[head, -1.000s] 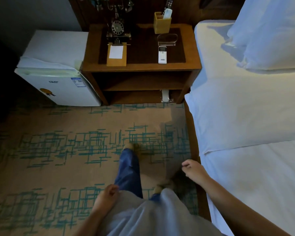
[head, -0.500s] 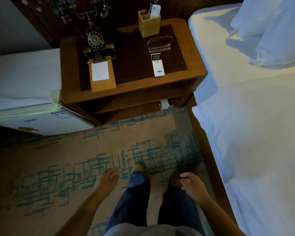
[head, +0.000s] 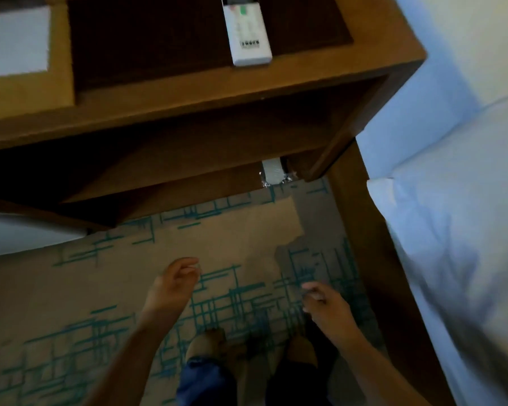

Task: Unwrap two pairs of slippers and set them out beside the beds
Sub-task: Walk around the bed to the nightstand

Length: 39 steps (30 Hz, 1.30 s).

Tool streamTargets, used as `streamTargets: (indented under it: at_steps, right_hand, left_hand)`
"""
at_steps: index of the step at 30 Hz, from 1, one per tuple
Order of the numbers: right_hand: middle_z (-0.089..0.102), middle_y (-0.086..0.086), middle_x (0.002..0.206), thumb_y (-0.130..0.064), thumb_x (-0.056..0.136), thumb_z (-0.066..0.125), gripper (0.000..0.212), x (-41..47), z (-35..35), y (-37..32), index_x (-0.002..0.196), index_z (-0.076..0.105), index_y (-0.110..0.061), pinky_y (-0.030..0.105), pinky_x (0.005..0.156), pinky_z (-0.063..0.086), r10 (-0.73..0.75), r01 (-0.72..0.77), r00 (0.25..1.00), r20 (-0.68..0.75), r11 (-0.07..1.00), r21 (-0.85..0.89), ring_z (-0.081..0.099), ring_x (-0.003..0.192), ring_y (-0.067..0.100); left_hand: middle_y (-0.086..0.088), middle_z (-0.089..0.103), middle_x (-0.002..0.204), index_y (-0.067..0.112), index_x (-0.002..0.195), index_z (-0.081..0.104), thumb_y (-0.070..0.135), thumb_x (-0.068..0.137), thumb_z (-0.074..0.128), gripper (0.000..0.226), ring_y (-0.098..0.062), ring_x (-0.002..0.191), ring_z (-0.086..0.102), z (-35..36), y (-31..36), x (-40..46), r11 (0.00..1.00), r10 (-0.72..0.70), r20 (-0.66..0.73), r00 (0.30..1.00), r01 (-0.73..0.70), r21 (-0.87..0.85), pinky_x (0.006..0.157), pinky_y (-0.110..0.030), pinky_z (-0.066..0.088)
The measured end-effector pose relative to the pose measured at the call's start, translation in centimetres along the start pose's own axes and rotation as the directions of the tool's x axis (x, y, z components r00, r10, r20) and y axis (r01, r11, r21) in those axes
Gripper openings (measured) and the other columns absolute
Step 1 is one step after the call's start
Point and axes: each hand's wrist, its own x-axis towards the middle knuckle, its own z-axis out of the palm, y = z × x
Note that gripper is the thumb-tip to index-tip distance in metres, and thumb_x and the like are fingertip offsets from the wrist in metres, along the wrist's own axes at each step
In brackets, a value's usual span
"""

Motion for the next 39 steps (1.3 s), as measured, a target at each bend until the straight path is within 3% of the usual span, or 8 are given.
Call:
streamTargets:
  at_steps: [2, 6, 12, 17, 21, 26, 31, 39]
  right_hand:
    - [0.055, 0.004, 0.091, -0.011, 0.094, 0.048, 0.017, 5.1, 0.5, 0.7, 0.110, 0.056, -0.009, 0.024, 0.065, 0.043, -0.041, 0.041, 0.999, -0.011, 0.999, -0.010, 0.057, 0.079, 0.023]
    - [0.057, 0.005, 0.108, -0.014, 0.092, 0.051, 0.023, 15.5, 2.1, 2.1, 0.114, 0.058, -0.014, 0.030, 0.087, 0.043, -0.145, 0.137, 0.984, -0.099, 0.987, -0.080, 0.056, 0.109, 0.022]
    - [0.059, 0.006, 0.108, -0.011, 0.086, 0.057, 0.034, 29.1, 4.3, 3.4, 0.121, 0.057, -0.014, 0.023, 0.080, 0.039, -0.335, 0.285, 0.913, -0.233, 0.932, -0.224, 0.055, 0.094, 0.017]
    - [0.051, 0.008, 0.131, -0.018, 0.084, 0.061, 0.048, 36.0, 4.5, 3.0, 0.130, 0.050, -0.018, 0.033, 0.095, 0.043, -0.591, 0.355, 0.758, -0.276, 0.729, -0.585, 0.046, 0.123, 0.025]
    - [0.045, 0.008, 0.135, -0.023, 0.083, 0.062, 0.057, 37.3, 3.1, 1.1, 0.136, 0.042, -0.019, 0.036, 0.100, 0.042, -0.701, 0.350, 0.680, -0.215, 0.568, -0.745, 0.040, 0.128, 0.024]
    - [0.028, 0.010, 0.148, -0.029, 0.084, 0.060, 0.068, 39.6, 2.0, -1.6, 0.144, 0.027, -0.023, 0.042, 0.107, 0.039, -0.732, 0.283, 0.665, -0.147, 0.429, -0.858, 0.026, 0.137, 0.027]
    - [-0.011, 0.003, 0.159, -0.026, 0.086, 0.057, 0.086, 43.0, 1.9, -5.5, 0.147, -0.003, -0.036, 0.051, 0.115, 0.015, -0.727, 0.222, 0.685, -0.052, 0.276, -0.935, -0.006, 0.146, 0.029]
    - [-0.006, 0.000, 0.160, -0.009, 0.090, 0.048, 0.082, 46.2, 2.2, -7.8, 0.146, -0.004, -0.037, 0.049, 0.117, 0.007, -0.683, 0.242, 0.729, 0.037, 0.207, -0.948, -0.008, 0.146, 0.024]
  left_hand:
    - [-0.002, 0.065, 0.083, 0.035, 0.089, 0.056, 0.024, 0.082, 0.059, 0.013, -0.015, 0.078, 0.062, 2.8, -2.1, 3.0, 1.000, 0.015, 0.061, 0.998, -0.016, 0.013, 0.071, -0.024, 0.050]
    - [-0.002, 0.061, 0.075, 0.036, 0.082, 0.055, 0.027, 0.069, 0.054, 0.016, -0.022, 0.076, 0.061, 7.3, -7.8, 10.8, 1.000, 0.022, 0.050, 0.999, -0.023, 0.017, 0.081, -0.037, 0.048]
    - [-0.008, 0.063, 0.091, 0.013, 0.104, 0.063, 0.008, 0.084, 0.059, 0.020, -0.023, 0.089, 0.061, 12.4, -14.2, 22.1, 0.971, 0.129, 0.005, 0.992, -0.127, 0.203, 0.074, -0.010, 0.044]
    - [0.000, 0.050, 0.127, 0.014, 0.125, 0.051, 0.018, 0.084, 0.061, 0.043, -0.016, 0.119, 0.046, 14.1, -17.0, 27.5, 0.721, 0.493, -0.008, 0.870, -0.404, 0.563, 0.101, -0.026, 0.033]
    - [-0.007, 0.022, 0.155, 0.022, 0.142, 0.026, 0.049, 0.083, 0.040, 0.067, -0.025, 0.142, 0.019, 14.8, -19.4, 29.1, 0.610, 0.443, 0.019, 0.896, -0.317, 0.726, 0.116, -0.047, 0.020]
    - [0.003, -0.009, 0.155, 0.033, 0.143, -0.005, 0.059, 0.077, 0.016, 0.074, -0.012, 0.141, -0.016, 16.0, -21.3, 30.1, 0.572, 0.400, 0.029, 0.916, -0.274, 0.773, 0.117, -0.046, -0.002]
    - [-0.006, 0.012, 0.155, 0.028, 0.145, 0.009, 0.053, 0.080, 0.029, 0.073, -0.019, 0.143, 0.004, 15.9, -21.4, 30.0, 0.519, 0.438, 0.020, 0.899, -0.271, 0.810, 0.114, -0.044, 0.002]
    - [-0.005, 0.017, 0.154, 0.025, 0.146, 0.015, 0.062, 0.082, 0.027, 0.075, -0.019, 0.144, -0.001, 16.0, -21.5, 30.2, 0.446, 0.434, 0.045, 0.900, -0.258, 0.857, 0.113, -0.042, 0.000]
